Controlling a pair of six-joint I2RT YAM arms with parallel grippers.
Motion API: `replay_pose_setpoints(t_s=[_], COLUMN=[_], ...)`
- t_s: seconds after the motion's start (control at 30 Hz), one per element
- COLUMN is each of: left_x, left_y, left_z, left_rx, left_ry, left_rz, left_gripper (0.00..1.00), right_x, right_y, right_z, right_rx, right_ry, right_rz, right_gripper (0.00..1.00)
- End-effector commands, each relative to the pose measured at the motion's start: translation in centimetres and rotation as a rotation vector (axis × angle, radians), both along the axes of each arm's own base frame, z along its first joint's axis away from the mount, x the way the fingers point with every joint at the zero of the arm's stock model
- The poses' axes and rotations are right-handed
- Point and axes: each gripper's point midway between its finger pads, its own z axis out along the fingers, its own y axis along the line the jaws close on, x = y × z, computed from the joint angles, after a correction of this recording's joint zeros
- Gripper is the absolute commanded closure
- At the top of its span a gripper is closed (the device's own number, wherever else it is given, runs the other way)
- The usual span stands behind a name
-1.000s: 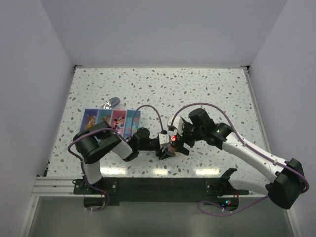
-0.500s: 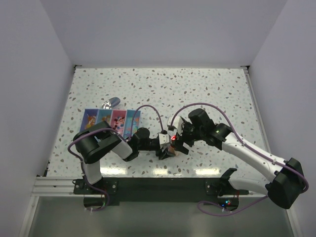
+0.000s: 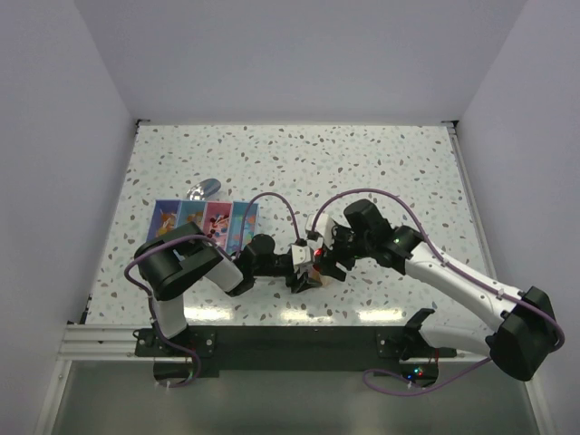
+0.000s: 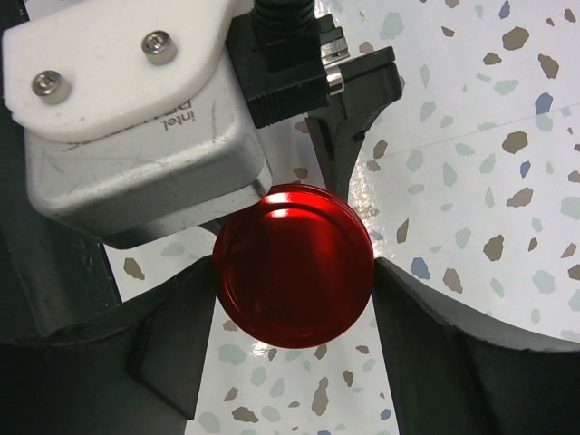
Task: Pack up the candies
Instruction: Screw the bottle lid onto the packing bottle.
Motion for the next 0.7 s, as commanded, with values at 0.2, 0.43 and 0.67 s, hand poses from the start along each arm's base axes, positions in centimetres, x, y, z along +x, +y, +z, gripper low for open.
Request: replay_pose_setpoints(t_s=[0.2,0.43,0.67], left_x=[0.3,1.2,1.9], left_y=[0.2,0.7,1.0], left_z=[0.0,0.1,0.6], left_rx=[-0.005,-0.009,-0.019], left_ry=[0.006,-0.011,-0.031], left_rz=[0.022,0.091,0.141], left_gripper=[0.65,0.65,0.65], right_x=[0.6,0.9,0.8], right_y=[0.7,0.0,-1.0], right_z=[1.1,1.2,1.3], right_rx=[0.019,0.040,0.051], right_ry=[0.014,0.065,0.078], right_rz=[-0.040,-0.204,-0.301], right_gripper=[0.49,0.55,0.59])
